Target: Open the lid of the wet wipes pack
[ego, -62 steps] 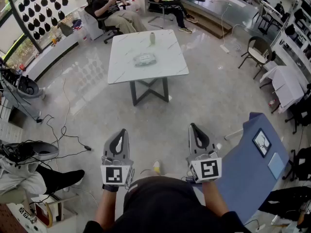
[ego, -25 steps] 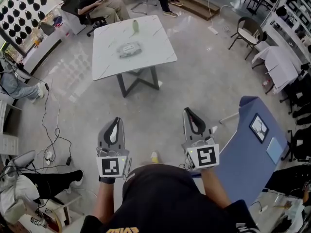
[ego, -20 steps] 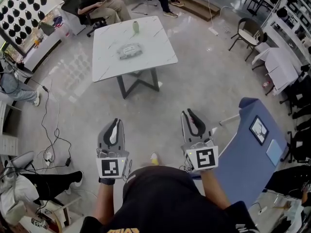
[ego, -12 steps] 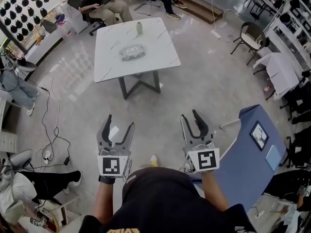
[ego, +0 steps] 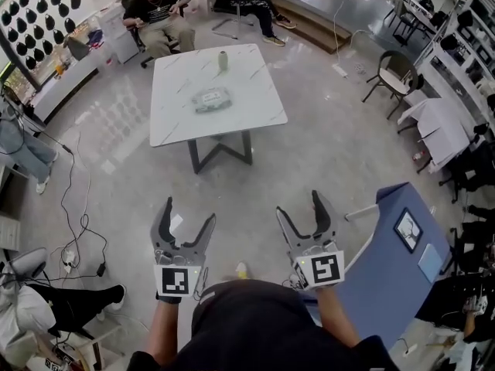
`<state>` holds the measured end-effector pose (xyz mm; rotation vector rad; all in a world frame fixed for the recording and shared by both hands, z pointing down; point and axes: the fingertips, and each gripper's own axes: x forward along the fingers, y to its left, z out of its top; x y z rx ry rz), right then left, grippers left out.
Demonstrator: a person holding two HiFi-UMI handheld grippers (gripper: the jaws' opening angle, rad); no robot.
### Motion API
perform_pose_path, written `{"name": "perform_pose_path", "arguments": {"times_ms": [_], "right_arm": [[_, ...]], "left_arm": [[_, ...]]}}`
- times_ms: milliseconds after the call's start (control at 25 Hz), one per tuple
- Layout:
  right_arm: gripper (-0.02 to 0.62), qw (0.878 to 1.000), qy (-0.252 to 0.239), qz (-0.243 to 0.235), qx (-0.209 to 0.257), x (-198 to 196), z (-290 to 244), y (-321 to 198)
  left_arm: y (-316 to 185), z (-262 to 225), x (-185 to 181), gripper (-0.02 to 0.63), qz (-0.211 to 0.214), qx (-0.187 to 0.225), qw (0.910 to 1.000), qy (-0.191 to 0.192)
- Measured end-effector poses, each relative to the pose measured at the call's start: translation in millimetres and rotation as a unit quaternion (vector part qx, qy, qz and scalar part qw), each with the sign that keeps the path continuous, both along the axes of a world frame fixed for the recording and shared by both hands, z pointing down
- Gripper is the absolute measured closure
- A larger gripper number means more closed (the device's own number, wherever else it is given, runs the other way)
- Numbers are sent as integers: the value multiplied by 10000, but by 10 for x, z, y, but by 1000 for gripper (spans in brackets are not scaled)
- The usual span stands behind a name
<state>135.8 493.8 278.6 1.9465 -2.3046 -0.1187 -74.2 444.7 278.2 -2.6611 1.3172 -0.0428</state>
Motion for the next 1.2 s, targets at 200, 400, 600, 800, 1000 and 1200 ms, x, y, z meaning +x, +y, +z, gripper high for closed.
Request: {"name": "perform_pose_path", "arguments": {"times_ms": [200,400,600,800,1000,1200], "right_arm": [[218,9999,122,84,-65,-103,-38,-35],[215,9997,121,151,-134,-109,16,-101],[215,9997,101,114,-189,-91,109,-312],[216,9997,89,-42,-213,-124,185,-702],[218,9997,70,-198,-153,-78,163,-1283],[227,9992,92,-247,-286,32,211,-1939]], "left_arm": [[-86,21,-144,196,-6,-52,10000,-71],[-162,59,-191,198,138,-114,9998,109],[-354,141,-126,198,129,-130,9998,2],[-657,241,-145,198,-63,-192,9997,-139],[-1193,243,-116,198,-222,-239,9993,-184],[-1814,210,-45,198,-304,-352,9988,-132]]}}
